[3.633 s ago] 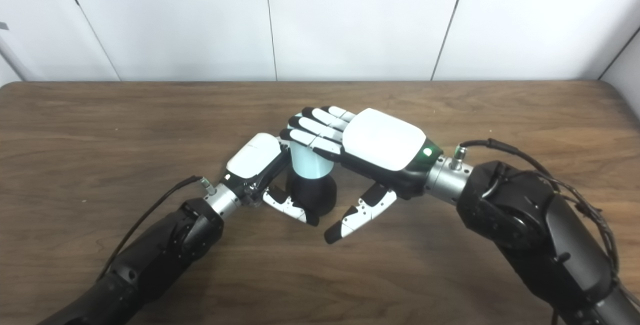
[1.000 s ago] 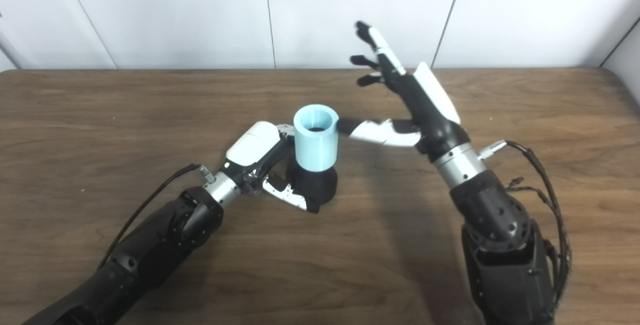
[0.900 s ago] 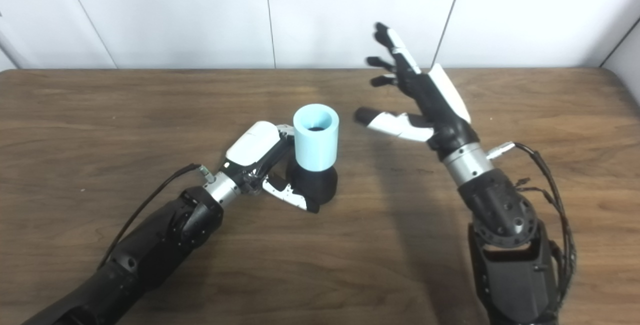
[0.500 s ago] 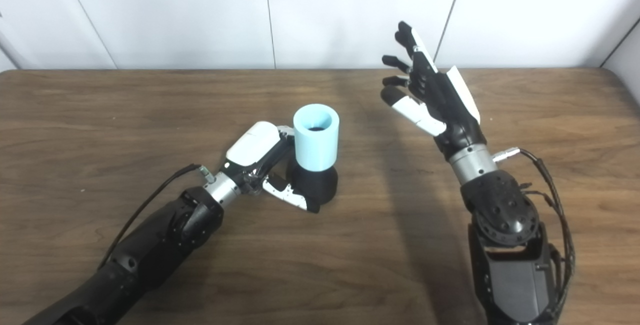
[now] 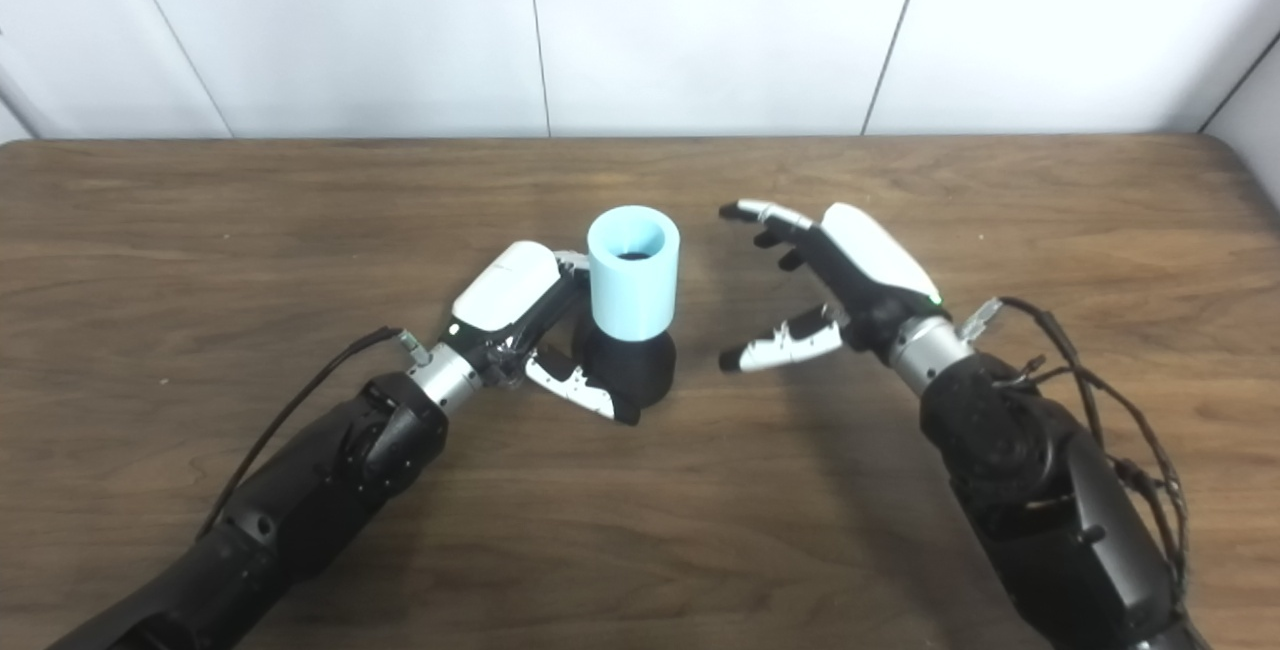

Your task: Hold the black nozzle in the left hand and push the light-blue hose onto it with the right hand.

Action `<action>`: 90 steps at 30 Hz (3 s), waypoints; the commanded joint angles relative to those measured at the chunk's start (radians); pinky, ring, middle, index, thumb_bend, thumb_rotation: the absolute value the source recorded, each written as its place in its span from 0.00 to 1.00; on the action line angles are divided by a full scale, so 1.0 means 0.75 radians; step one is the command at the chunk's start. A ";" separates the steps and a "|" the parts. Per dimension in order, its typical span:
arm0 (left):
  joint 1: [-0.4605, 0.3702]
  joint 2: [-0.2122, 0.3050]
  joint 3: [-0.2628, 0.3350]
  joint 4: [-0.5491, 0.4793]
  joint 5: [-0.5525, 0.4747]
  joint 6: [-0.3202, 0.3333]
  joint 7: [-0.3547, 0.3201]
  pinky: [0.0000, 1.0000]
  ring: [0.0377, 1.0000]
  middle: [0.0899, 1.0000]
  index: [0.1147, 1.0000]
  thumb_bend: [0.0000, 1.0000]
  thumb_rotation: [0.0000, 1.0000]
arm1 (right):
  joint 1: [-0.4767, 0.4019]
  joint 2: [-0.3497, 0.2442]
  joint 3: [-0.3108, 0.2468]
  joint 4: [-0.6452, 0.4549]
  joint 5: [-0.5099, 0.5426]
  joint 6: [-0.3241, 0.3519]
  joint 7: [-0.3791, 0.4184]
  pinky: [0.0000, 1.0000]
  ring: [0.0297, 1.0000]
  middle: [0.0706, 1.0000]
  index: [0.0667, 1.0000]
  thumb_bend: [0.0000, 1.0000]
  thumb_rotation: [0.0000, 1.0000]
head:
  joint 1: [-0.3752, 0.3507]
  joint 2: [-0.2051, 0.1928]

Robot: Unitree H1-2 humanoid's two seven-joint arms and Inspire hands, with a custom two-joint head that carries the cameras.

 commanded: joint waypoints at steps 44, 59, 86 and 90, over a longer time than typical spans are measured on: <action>0.130 0.052 -0.123 -0.140 0.177 0.556 -0.583 0.98 1.00 0.98 0.96 0.98 0.25 | 0.095 0.107 -0.108 0.067 -0.185 -0.197 -0.179 0.94 0.98 0.95 1.00 0.59 0.59 | 0.010 0.004; 0.133 0.049 -0.115 -0.187 0.235 0.685 -0.665 1.00 1.00 1.00 1.00 1.00 0.25 | 0.096 0.098 -0.129 0.053 -0.168 -0.190 -0.163 0.95 0.99 0.97 1.00 0.61 0.58 | 0.010 0.007; 0.151 0.224 0.211 -0.456 0.257 0.877 -0.901 1.00 1.00 1.00 0.99 0.96 0.25 | 0.076 0.086 -0.145 0.061 -0.114 -0.239 -0.131 0.95 0.97 0.98 1.00 0.92 0.39 | 0.033 -0.008; 0.171 0.248 0.251 -0.495 0.245 0.883 -0.917 0.98 1.00 0.99 0.98 0.96 0.23 | 0.073 0.086 -0.149 0.064 -0.098 -0.244 -0.127 0.95 0.97 0.98 1.00 0.93 0.38 | 0.035 -0.009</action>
